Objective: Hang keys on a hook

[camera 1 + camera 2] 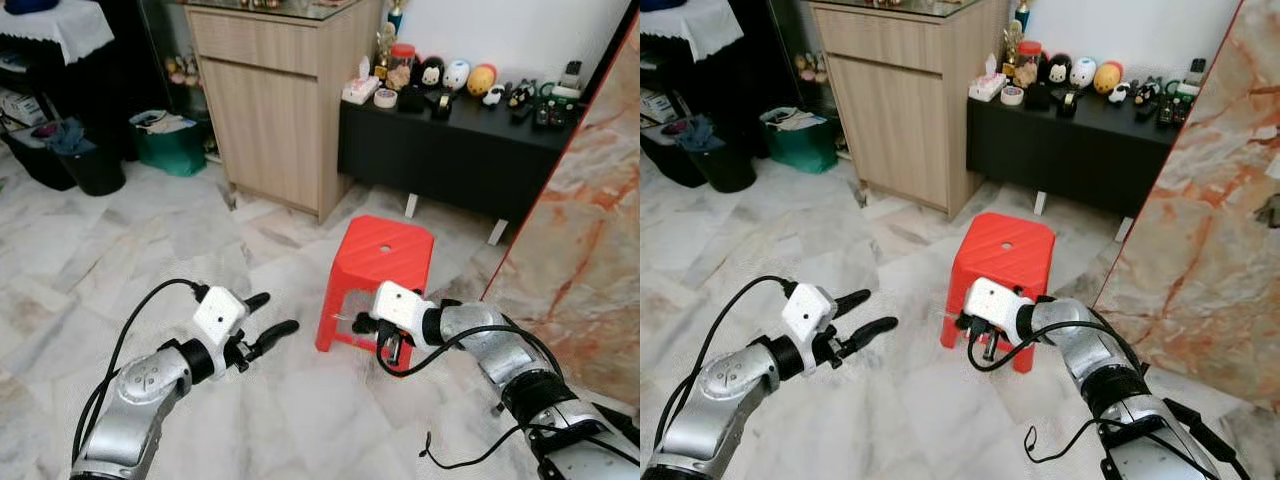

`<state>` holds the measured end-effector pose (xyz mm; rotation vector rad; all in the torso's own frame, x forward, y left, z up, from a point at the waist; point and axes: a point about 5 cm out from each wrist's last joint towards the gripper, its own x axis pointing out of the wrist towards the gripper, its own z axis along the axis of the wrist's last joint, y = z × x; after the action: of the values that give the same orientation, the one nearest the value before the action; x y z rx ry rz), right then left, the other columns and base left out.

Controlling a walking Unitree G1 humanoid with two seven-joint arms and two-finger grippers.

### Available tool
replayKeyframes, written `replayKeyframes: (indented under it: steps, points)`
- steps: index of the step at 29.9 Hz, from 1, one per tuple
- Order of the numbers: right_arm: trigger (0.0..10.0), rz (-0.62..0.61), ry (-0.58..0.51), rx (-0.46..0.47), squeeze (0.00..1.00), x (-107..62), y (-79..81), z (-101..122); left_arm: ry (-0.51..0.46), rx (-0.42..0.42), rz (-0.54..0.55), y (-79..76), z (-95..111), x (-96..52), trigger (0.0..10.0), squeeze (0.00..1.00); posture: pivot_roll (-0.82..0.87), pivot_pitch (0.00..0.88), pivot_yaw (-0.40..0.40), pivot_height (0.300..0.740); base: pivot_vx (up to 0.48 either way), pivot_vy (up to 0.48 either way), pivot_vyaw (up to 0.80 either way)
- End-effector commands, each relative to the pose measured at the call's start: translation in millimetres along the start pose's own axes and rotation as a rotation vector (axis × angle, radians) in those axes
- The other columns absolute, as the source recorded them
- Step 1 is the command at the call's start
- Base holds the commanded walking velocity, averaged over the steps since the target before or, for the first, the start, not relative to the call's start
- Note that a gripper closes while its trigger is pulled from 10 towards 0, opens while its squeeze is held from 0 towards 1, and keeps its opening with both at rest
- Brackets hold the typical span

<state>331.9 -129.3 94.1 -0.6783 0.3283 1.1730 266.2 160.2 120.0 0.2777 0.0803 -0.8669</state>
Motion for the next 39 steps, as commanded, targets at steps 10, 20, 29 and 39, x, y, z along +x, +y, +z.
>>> replayKeyframes:
  steps: [10,20,29,39]
  points:
    - [10.0,0.087,-0.08,-0.18,0.0,-0.9,-0.1,39,0.043,0.025,-0.174,-9.0,11,-0.8,10.0,0.0,0.07,0.0,-0.048,0.74,0.0,0.0,0.0]
    - [10.0,0.178,-0.127,-0.273,0.0,1.4,14.2,63,0.061,0.022,-0.204,-6.3,14,2.4,10.0,0.0,0.07,0.0,-0.055,0.74,0.0,0.0,0.0]
    - [10.0,0.179,-0.108,-0.286,0.0,2.6,19.0,63,0.071,0.007,-0.218,-5.7,14,3.2,8.3,0.0,0.07,0.0,-0.05,0.74,0.0,0.0,0.0]
    - [10.0,0.166,-0.109,-0.283,0.0,3.0,18.9,66,0.082,0.001,-0.227,-4.5,13,2.5,0.0,0.0,0.07,0.0,-0.048,0.74,0.0,0.0,0.0]
